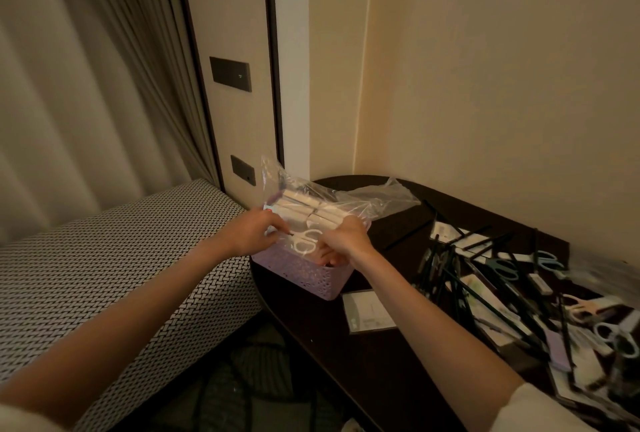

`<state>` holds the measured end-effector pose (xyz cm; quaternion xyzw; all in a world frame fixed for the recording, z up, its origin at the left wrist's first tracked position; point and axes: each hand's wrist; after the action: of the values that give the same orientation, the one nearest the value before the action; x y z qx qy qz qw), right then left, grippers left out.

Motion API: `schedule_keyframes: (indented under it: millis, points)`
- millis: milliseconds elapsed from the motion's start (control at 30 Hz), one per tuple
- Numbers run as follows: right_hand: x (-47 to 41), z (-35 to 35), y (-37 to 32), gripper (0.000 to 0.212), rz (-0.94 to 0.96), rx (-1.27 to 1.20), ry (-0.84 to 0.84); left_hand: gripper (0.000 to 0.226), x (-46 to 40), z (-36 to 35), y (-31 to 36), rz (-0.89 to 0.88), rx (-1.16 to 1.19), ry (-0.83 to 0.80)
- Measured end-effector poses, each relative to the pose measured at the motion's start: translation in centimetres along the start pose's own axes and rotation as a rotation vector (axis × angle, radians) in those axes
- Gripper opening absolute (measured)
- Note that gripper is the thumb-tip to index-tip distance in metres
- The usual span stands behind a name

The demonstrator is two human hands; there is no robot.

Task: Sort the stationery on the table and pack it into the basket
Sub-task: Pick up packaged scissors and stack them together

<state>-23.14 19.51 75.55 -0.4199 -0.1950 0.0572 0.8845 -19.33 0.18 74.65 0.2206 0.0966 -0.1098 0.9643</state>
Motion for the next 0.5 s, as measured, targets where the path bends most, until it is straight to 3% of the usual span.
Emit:
schedule_keyframes:
  millis: [200, 333, 500]
  points:
    - [-0.1, 0.4, -1.3, 0.012, 0.000, 0.282, -0.017, 0.030, -0.4, -1.1, -1.3, -0.025, -0.124, -0.190]
    - [-0.6, -0.2, -1.7, 0.007, -0.019, 0.360, -0.098, 0.035, -0.7, -1.1, -1.1, 0.094, -0.025, -0.273]
    - [-1.0, -1.3, -1.2, 0.013, 0.068, 0.482, -0.030, 0.037, -1.2, -1.4, -1.6, 0.090, -0.041, -0.306]
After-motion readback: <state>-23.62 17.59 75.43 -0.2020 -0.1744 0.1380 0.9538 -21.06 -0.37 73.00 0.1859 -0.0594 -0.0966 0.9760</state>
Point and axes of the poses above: each hand's wrist, its own x-axis away from the middle knuckle, its own z-axis out of the back of the hand, y = z × x, and after that the axes turned 10 degrees about x, right-handed
